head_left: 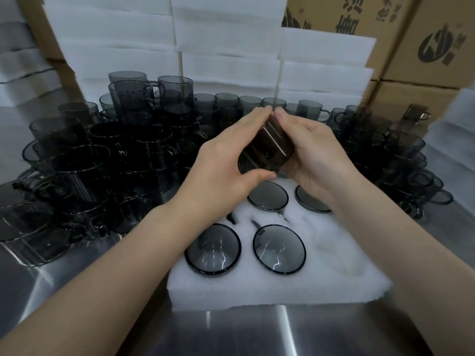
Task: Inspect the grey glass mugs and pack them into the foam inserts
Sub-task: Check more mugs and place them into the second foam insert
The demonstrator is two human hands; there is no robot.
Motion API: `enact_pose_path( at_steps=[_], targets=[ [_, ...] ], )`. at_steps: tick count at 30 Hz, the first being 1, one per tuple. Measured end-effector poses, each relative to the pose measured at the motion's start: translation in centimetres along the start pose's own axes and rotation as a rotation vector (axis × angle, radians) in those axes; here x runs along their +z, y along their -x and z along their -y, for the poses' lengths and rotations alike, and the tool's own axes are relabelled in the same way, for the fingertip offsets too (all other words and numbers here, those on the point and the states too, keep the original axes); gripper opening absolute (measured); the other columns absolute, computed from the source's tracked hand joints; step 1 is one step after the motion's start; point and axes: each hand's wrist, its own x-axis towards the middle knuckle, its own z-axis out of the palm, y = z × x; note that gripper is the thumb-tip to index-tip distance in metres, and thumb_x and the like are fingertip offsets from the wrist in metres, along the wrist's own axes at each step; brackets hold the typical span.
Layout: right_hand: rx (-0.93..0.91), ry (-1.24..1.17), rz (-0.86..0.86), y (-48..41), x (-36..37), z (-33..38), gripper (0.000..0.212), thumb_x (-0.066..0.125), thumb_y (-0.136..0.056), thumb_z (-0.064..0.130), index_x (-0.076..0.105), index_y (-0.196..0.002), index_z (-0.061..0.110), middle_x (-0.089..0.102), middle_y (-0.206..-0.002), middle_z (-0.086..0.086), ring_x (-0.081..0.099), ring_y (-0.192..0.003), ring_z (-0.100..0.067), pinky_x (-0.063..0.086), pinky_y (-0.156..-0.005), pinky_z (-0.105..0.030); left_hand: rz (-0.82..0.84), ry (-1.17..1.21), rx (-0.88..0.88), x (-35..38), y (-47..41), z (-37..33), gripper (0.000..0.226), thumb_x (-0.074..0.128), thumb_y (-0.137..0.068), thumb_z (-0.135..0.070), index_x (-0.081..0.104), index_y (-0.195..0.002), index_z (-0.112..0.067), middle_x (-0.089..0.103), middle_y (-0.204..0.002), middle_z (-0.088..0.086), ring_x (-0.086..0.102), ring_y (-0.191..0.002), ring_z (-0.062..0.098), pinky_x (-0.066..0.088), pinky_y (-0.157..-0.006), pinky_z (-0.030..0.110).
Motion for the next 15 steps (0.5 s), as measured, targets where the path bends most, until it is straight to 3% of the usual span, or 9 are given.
enact_pose_path(
  at_steps=[4,8,11,15],
  targets=[
    [0.018,-0.004,-0.036,-0.04,-0.25,0.00,0.025,0.056,-0.097,0.022,0.073,-0.084,0.009,0.072,-0.074,-0.006,0.069,-0.069,-0.017,0.058,-0.057,-0.032,0.073,-0.052,0.109,-0.04,-0.09,0.13,0.085,0.083,-0.069,-0.001,0.042,-0.143,-0.008,0.040,-0.150,0.009,0.033,-0.140,0.011,0.023,-0.118,0.021],
    [0.038,-0.020,-0.030,-0.22,-0.44,-0.37,0.027,0.053,-0.099,0.024,0.072,-0.090,0.008,0.070,-0.086,-0.011,0.066,-0.082,-0.023,0.056,-0.072,-0.034,0.117,-0.019,0.122,-0.11,-0.23,0.09,0.083,0.082,-0.070,-0.004,0.043,-0.143,-0.011,0.044,-0.146,0.005,0.038,-0.139,0.013,0.026,-0.117,0.024],
    [0.036,-0.041,0.073,-0.13,-0.36,-0.13,0.037,0.048,-0.099,0.039,0.075,-0.090,0.015,0.073,-0.091,-0.006,0.069,-0.086,-0.019,0.056,-0.064,-0.029,0.060,0.037,0.096,-0.12,-0.22,0.22,0.073,0.076,-0.077,-0.008,0.043,-0.142,-0.010,0.047,-0.138,0.005,0.041,-0.131,0.009,0.027,-0.114,0.019],
    [-0.005,0.041,0.143,0.08,-0.11,-0.31,0.048,0.048,-0.095,0.043,0.062,-0.118,0.003,0.065,-0.108,-0.016,0.065,-0.092,-0.023,0.056,-0.070,-0.032,-0.023,0.081,0.053,-0.04,-0.20,0.30,0.056,0.062,-0.088,-0.012,0.045,-0.141,-0.009,0.049,-0.131,0.001,0.043,-0.123,0.003,0.028,-0.107,0.012]
  ],
)
